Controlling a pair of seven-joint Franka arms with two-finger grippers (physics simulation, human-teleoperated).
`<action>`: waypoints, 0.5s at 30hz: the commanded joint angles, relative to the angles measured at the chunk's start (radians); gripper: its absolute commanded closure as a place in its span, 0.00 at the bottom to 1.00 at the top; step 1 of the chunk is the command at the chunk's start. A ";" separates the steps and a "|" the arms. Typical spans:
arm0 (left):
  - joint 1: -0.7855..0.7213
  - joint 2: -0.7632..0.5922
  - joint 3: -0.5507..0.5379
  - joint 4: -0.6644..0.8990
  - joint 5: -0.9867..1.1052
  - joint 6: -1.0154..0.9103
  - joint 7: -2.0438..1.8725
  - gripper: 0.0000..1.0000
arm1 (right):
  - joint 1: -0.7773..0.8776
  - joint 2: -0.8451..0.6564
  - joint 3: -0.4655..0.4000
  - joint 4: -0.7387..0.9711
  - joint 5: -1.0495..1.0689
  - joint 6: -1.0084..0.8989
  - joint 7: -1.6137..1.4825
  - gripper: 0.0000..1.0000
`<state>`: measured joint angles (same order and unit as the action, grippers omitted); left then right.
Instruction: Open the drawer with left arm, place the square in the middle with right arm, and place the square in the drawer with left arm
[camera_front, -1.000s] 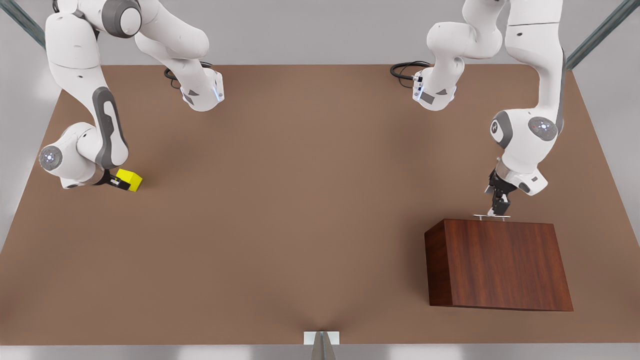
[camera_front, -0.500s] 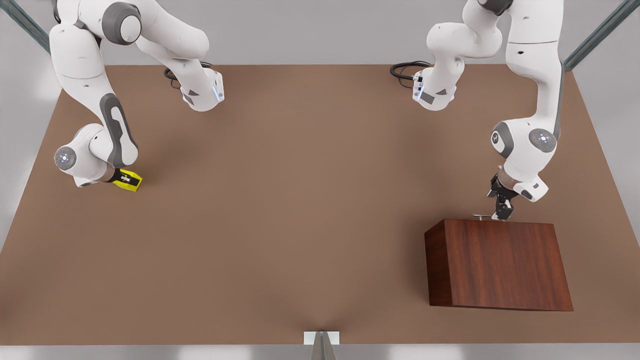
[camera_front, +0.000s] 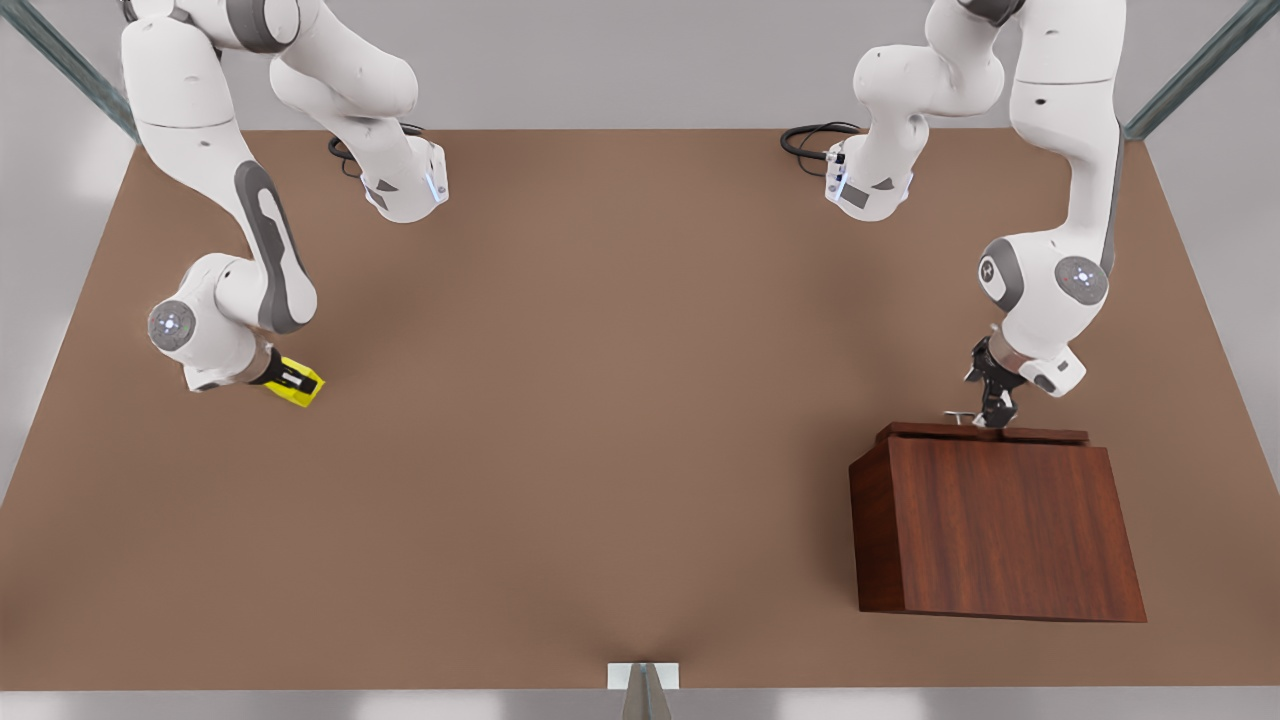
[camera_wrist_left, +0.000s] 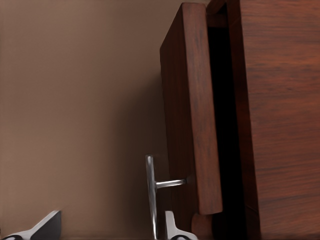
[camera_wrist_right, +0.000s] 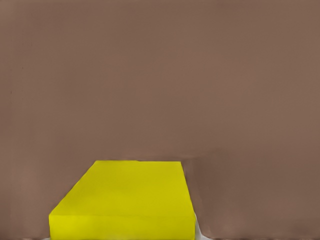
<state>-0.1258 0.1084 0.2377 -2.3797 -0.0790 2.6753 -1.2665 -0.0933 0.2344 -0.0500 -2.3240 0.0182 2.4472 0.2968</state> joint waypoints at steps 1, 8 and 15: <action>0.000 -0.001 0.000 -0.001 -0.004 0.000 -0.001 0.00 | -0.002 -0.001 0.027 0.000 -0.001 0.000 0.053 0.30; 0.000 -0.055 0.000 -0.055 -0.004 -0.028 0.001 0.00 | 0.421 0.186 0.179 0.327 0.147 -0.025 0.832 0.28; 0.000 -0.125 0.005 -0.125 -0.005 -0.041 0.001 0.00 | 0.691 0.460 0.177 0.689 0.140 -0.020 1.091 0.27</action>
<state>-0.1299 -0.0234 0.2479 -2.5119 -0.0845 2.6340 -1.2655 0.6039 0.7073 0.1268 -1.6198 0.1624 2.4530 1.3958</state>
